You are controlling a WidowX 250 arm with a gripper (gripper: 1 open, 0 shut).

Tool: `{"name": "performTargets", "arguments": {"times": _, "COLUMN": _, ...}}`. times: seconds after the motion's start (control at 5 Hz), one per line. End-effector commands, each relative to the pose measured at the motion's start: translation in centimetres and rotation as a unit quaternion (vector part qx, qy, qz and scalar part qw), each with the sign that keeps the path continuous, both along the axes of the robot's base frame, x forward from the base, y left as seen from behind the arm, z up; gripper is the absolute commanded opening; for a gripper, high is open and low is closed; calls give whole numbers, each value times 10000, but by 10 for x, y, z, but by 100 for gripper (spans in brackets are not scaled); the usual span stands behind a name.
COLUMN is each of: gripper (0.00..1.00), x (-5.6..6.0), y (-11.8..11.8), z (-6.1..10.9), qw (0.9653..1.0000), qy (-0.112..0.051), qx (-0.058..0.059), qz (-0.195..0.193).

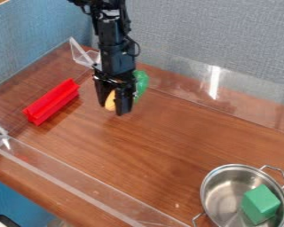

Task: Push the yellow object to the left side of the table

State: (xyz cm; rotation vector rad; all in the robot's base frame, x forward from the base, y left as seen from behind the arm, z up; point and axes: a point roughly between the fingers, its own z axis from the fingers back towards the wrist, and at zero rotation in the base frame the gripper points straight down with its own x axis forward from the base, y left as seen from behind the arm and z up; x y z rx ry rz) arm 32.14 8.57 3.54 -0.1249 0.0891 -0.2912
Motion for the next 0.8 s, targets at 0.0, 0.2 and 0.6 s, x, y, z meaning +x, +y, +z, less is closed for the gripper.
{"name": "performTargets", "arguments": {"times": 0.0, "gripper": 0, "x": 5, "y": 8, "z": 26, "qw": 9991, "qy": -412, "qx": 103, "qz": 11}}
{"name": "performTargets", "arguments": {"times": 0.2, "gripper": 0, "x": 4, "y": 10, "z": 25, "qw": 9991, "qy": -419, "qx": 96, "qz": -5}}
{"name": "performTargets", "arguments": {"times": 0.6, "gripper": 0, "x": 16, "y": 13, "z": 27, "qw": 9987, "qy": -502, "qx": 103, "qz": -78}}
